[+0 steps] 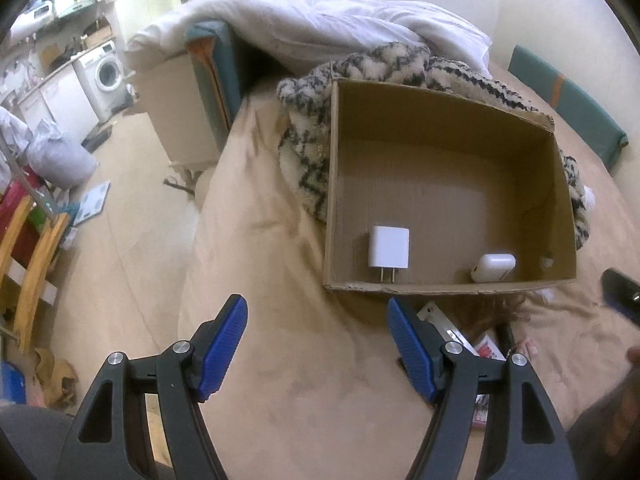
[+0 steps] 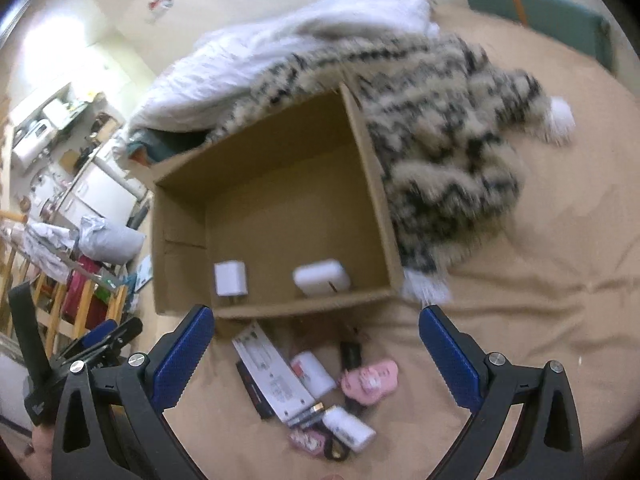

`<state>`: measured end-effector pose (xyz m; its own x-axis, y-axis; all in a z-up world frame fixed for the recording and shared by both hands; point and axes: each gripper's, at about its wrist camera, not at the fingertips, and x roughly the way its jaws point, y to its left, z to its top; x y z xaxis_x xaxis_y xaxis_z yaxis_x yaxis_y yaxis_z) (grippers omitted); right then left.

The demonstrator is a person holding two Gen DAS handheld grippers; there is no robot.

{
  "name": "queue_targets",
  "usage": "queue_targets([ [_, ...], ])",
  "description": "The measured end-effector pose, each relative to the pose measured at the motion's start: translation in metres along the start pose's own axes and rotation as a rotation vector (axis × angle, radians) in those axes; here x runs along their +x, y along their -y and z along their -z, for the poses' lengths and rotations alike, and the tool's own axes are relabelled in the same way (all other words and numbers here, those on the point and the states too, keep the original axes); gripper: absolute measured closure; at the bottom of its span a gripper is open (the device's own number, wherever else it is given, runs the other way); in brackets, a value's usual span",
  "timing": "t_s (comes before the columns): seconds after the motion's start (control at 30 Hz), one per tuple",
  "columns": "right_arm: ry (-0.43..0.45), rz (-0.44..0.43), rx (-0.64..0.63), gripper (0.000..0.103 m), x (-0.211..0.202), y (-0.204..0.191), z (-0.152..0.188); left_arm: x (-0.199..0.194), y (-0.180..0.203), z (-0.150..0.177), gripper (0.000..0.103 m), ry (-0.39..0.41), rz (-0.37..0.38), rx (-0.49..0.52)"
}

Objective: Organize rigid objects
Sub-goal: 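Grasp the pink Hello Kitty case with the right gripper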

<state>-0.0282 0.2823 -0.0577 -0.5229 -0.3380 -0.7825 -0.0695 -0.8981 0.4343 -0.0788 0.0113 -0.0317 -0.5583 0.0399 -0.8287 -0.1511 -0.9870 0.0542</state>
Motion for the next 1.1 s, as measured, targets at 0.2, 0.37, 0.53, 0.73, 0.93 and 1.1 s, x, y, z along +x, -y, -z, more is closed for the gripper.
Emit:
queue_targets([
  [0.2,-0.188,0.024,0.127,0.000,0.040,0.027,0.012,0.004,-0.007,-0.005,0.033,-0.004,-0.004,-0.050],
  [0.37,-0.403,0.008,0.229,0.012,0.087,0.047,0.034,0.009,-0.016,-0.007,0.033,-0.032,-0.026,-0.080],
  [0.53,-0.436,0.079,0.165,0.017,0.102,0.041,0.040,0.008,-0.025,-0.009,0.033,-0.041,-0.013,-0.120],
  [0.73,-0.433,0.120,0.104,0.022,0.107,0.035,0.046,0.011,-0.025,-0.010,0.033,-0.062,0.002,-0.132],
  [0.93,-0.404,0.148,0.077,0.049,0.101,0.032,0.049,0.011,-0.023,-0.010,0.033,-0.067,0.001,-0.115],
  [1.1,-0.323,0.151,0.043,0.049,0.082,0.017,0.046,0.012,-0.025,-0.010,0.033,-0.073,-0.004,-0.127],
])
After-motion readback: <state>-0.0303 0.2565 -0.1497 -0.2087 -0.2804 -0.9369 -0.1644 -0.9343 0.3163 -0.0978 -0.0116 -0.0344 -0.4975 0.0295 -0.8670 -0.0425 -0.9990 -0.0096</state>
